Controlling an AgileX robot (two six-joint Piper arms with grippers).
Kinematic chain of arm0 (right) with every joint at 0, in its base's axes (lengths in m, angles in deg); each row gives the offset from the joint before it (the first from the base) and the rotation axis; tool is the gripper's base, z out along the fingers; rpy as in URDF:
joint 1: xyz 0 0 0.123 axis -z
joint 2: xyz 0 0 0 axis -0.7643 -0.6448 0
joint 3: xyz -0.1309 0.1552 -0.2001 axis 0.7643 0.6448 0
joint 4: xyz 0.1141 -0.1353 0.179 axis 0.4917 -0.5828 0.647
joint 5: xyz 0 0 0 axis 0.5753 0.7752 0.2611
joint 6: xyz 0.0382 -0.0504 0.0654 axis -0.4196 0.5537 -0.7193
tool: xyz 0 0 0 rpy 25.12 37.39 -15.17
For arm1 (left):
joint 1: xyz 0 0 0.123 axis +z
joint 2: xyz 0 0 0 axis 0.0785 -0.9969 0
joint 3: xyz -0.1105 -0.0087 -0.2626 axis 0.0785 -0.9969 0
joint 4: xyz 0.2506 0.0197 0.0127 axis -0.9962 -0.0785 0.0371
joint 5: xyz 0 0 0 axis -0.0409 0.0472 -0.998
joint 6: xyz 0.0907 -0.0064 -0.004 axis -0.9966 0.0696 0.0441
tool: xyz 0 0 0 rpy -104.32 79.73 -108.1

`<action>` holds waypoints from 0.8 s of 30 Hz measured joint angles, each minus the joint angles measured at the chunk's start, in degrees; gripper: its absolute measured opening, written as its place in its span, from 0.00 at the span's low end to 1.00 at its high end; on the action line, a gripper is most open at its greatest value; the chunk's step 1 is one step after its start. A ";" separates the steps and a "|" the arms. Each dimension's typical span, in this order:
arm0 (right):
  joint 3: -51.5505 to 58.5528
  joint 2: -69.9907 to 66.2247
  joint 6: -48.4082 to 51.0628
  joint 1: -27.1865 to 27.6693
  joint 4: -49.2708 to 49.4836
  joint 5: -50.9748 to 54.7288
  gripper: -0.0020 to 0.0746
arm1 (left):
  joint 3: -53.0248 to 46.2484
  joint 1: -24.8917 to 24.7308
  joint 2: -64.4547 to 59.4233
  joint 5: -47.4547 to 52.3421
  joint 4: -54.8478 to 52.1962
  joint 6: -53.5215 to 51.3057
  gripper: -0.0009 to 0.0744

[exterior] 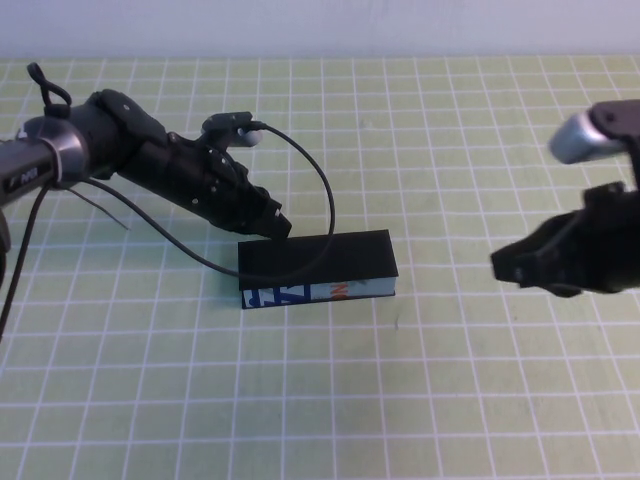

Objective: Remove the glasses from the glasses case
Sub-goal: Pick up the glasses from the glasses case

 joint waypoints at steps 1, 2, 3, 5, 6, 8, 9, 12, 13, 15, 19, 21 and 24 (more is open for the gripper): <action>-2.15 -2.39 0.00 -2.49 -1.13 -0.27 0.00 | 0.00 0.17 0.00 0.09 0.00 0.00 0.01; -4.29 -4.76 0.00 -4.91 -2.55 -0.36 0.00 | 0.00 0.34 0.00 0.12 -0.10 0.12 0.01; -6.47 -7.14 0.24 -6.77 -3.74 -0.40 0.00 | 0.00 0.51 0.00 0.21 -0.10 0.12 0.01; -10.70 -11.79 0.55 -11.15 -7.73 -0.52 0.00 | 0.00 0.76 0.00 0.21 -0.10 0.12 0.01; -12.32 -13.58 1.04 -12.80 -9.66 -0.52 0.00 | 0.00 0.81 0.00 0.21 -0.10 0.12 0.01; -15.87 -17.72 3.15 -16.54 -14.56 -0.52 0.00 | 0.00 0.91 0.00 0.32 -0.10 0.12 0.01; -17.07 -19.23 4.25 -18.14 -16.31 -0.52 0.00 | 0.00 0.95 0.00 0.32 0.03 0.12 0.01; -20.54 -24.26 8.58 -21.40 -21.33 -0.66 0.01 | 0.00 0.95 0.00 0.32 0.33 0.12 0.01; -21.30 -25.68 10.13 -22.11 -22.31 -0.98 0.02 | 0.00 0.95 0.00 0.32 0.41 0.12 0.01; -22.09 -27.89 13.10 -22.80 -22.69 -2.37 0.04 | 0.00 0.95 0.00 0.32 0.64 0.12 0.01; -22.64 -31.44 20.25 -23.07 -23.08 -8.11 0.17 | 0.00 0.95 0.00 0.32 0.67 0.12 0.01; -22.64 -32.73 23.70 -23.07 -23.19 -10.40 0.25 | 0.00 0.95 0.00 0.32 0.89 0.12 0.01; -22.64 -34.07 27.64 -23.07 -23.33 -13.02 0.34 | 0.00 0.95 0.00 0.32 1.25 0.12 0.01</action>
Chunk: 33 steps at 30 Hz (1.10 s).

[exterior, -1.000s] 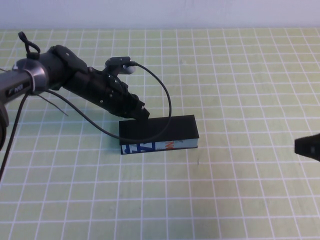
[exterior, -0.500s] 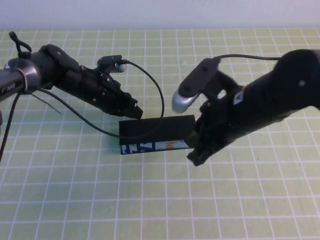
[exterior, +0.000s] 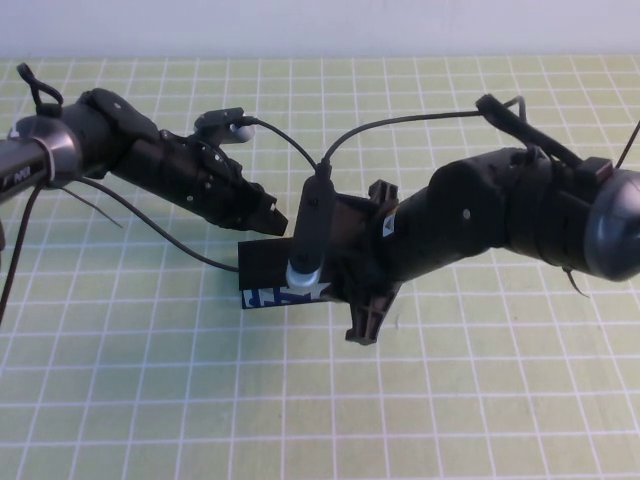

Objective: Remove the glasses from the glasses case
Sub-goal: Pick up the glasses from the glasses case

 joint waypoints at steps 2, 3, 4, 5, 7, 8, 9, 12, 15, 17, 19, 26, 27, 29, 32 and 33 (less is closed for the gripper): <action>0.00 -0.56 1.14 0.00 0.00 -1.58 0.36 | 0.00 0.00 0.00 0.00 0.23 0.00 0.01; -0.10 -0.81 1.85 0.00 0.00 -2.17 0.37 | 0.00 0.00 0.00 0.00 0.34 0.00 0.01; -0.13 -1.06 2.34 0.00 0.00 -2.44 0.37 | 0.00 0.00 0.00 0.00 0.33 0.00 0.01; -0.13 -1.23 2.82 0.00 0.00 -2.81 0.38 | 0.00 0.00 0.00 0.00 0.33 0.00 0.01; -0.18 -1.87 3.77 0.00 0.00 -3.48 0.38 | 0.00 0.00 0.00 0.00 0.33 0.00 0.01; -0.27 -2.21 4.45 0.00 0.00 -3.89 0.38 | 0.00 0.00 0.00 0.00 0.33 0.00 0.01; -0.27 -2.58 5.19 0.00 0.00 -4.12 0.38 | 0.00 0.00 0.00 0.00 0.33 0.00 0.01; -0.27 -3.70 5.89 0.00 0.00 -5.03 0.38 | 0.00 0.00 0.00 0.00 0.33 0.00 0.01; -0.27 -4.41 6.03 0.00 -0.10 -6.70 0.38 | 0.00 0.00 0.00 0.00 0.33 0.00 0.01; -0.27 -4.55 6.07 0.00 -0.18 -8.31 0.38 | 0.00 0.00 0.00 0.00 0.33 0.00 0.01; -0.27 -4.66 6.07 0.00 -0.22 -9.54 0.38 | 0.00 0.00 0.00 0.00 0.33 0.00 0.01; -0.27 -6.45 6.16 0.00 -0.43 -9.73 0.38 | 0.00 0.00 -0.11 0.00 0.33 0.00 0.01; -0.27 -6.61 6.16 0.00 -0.53 -9.79 0.38 | 0.00 0.00 -0.11 0.00 0.33 0.00 0.01; -0.27 -6.71 6.16 0.00 -0.53 -9.89 0.38 | 0.00 0.00 -0.22 0.00 0.33 0.00 0.01; -0.27 -6.71 6.16 0.00 -1.22 -10.38 0.38 | 0.00 0.00 -0.59 0.00 0.33 0.00 0.01; -0.27 -6.84 6.16 0.00 -1.37 -10.53 0.38 | 0.00 0.00 -0.86 0.00 0.33 0.00 0.01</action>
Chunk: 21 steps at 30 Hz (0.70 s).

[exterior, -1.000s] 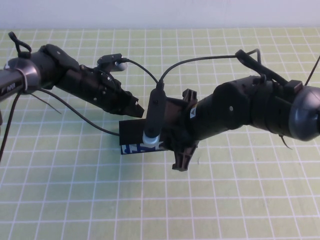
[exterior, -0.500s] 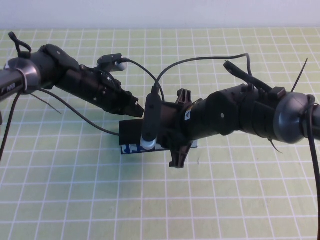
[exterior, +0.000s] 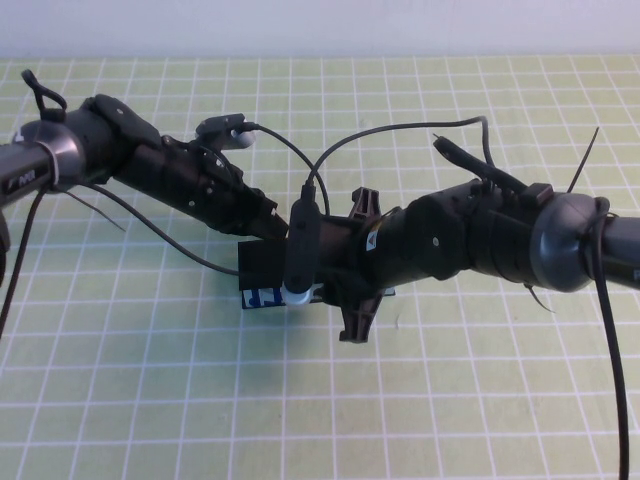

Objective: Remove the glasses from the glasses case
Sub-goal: Pick up the glasses from the glasses case

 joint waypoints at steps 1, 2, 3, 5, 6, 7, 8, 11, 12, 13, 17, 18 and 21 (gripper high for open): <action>0.00 -0.13 0.00 0.00 -0.15 -0.25 0.38 | 0.00 0.00 -0.26 0.00 0.00 0.00 0.01; 0.00 -0.38 0.00 0.00 -0.30 -0.52 0.38 | 0.00 0.00 -0.29 0.00 0.00 0.00 0.01; 0.00 -0.51 0.00 0.00 -0.58 -0.63 0.38 | 0.00 0.00 -0.39 0.00 0.00 0.00 0.01; 0.00 -1.18 0.00 0.00 -1.23 -0.83 0.38 | 0.00 0.00 -0.39 0.00 0.00 0.00 0.01; -0.04 -1.34 0.04 0.00 -1.37 -1.08 0.38 | 0.00 0.00 -0.39 0.00 0.12 0.00 0.01; -0.14 -1.45 0.04 0.00 -1.46 -1.22 0.38 | 0.00 0.00 -0.39 0.00 0.12 0.00 0.01; -0.14 -1.58 0.13 0.00 -1.61 -1.68 0.38 | 0.00 0.00 -0.39 0.00 0.12 0.00 0.01; -0.14 -1.65 0.13 0.00 -1.75 -2.37 0.36 | 0.00 0.00 -0.39 0.00 0.12 0.00 0.01; -0.14 -1.82 0.13 0.00 -1.75 -2.62 0.34 | 0.00 0.00 -0.39 0.00 0.13 0.00 0.01; -0.14 -1.80 0.13 0.00 -1.79 -3.08 0.33 | 0.00 0.00 -0.39 0.00 0.13 0.00 0.01; -0.14 -2.07 0.13 0.00 -2.07 -4.48 0.25 | 0.00 0.00 -0.39 0.13 0.24 -0.23 0.01; -0.14 -2.07 0.13 0.00 -2.29 -4.49 0.23 | 0.00 0.00 -0.39 0.22 0.24 -0.36 0.01; -0.14 -2.07 0.31 0.00 -2.76 -4.49 0.15 | 0.00 0.09 -0.39 0.22 0.33 -0.36 0.01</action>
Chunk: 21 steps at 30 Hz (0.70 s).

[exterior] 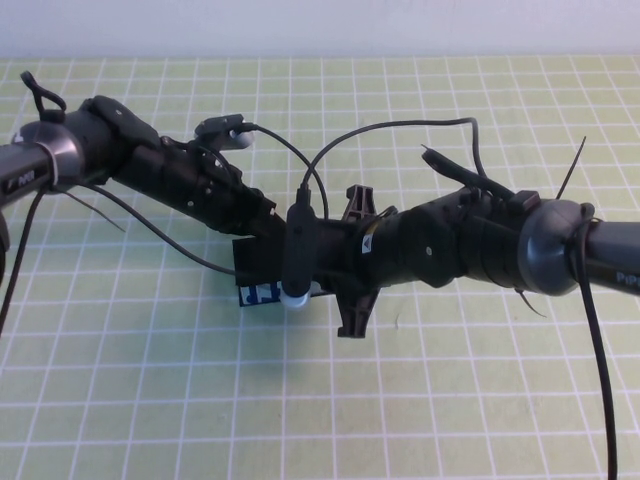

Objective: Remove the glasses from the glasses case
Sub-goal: Pick up the glasses from the glasses case

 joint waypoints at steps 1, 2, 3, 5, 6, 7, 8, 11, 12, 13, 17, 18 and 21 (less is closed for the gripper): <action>0.00 0.00 0.10 -0.10 -0.15 0.00 0.13 | 0.00 0.04 0.00 0.00 0.14 0.00 0.01; -0.04 0.11 0.09 -0.04 -0.15 0.00 0.10 | 0.00 0.13 0.00 -0.11 0.26 0.00 0.01; -0.04 0.25 0.09 -0.04 -0.15 0.00 0.08 | 0.00 0.13 0.00 -0.12 0.27 0.00 0.01; -0.04 0.73 0.09 -0.04 0.46 0.11 0.06 | 0.00 0.13 0.00 -0.12 0.27 0.00 0.01; -0.04 1.23 0.09 -0.04 0.71 0.22 0.06 | 0.00 0.13 0.00 -0.12 0.27 0.00 0.01; -0.04 1.62 0.09 -0.04 0.93 0.22 0.05 | 0.00 0.13 0.00 -0.12 0.27 0.00 0.01; -0.04 2.15 0.09 -0.04 1.11 0.22 0.05 | 0.00 0.13 0.00 -0.12 0.27 0.00 0.01; -0.04 3.22 0.09 -0.04 1.57 0.11 0.04 | 0.51 0.13 0.12 1.03 0.16 -0.13 0.01; -0.04 3.32 0.09 -0.04 1.74 0.02 0.03 | 0.64 0.13 0.38 1.57 0.04 -0.01 0.01; -0.04 3.35 0.09 -0.04 1.86 -0.10 0.03 | 0.79 0.25 0.88 2.04 -0.07 0.09 0.01; -0.04 3.35 -0.94 -0.04 2.08 -0.19 0.03 | 1.43 1.96 5.69 4.10 -0.32 0.20 0.01; -0.13 3.35 -1.48 -0.04 2.22 -0.33 0.03 | 1.55 2.72 7.54 4.71 -0.32 0.20 0.01; -0.27 3.45 -2.37 -0.04 2.22 -0.84 0.03 | 0.87 4.98 13.41 7.23 -0.32 -1.17 0.01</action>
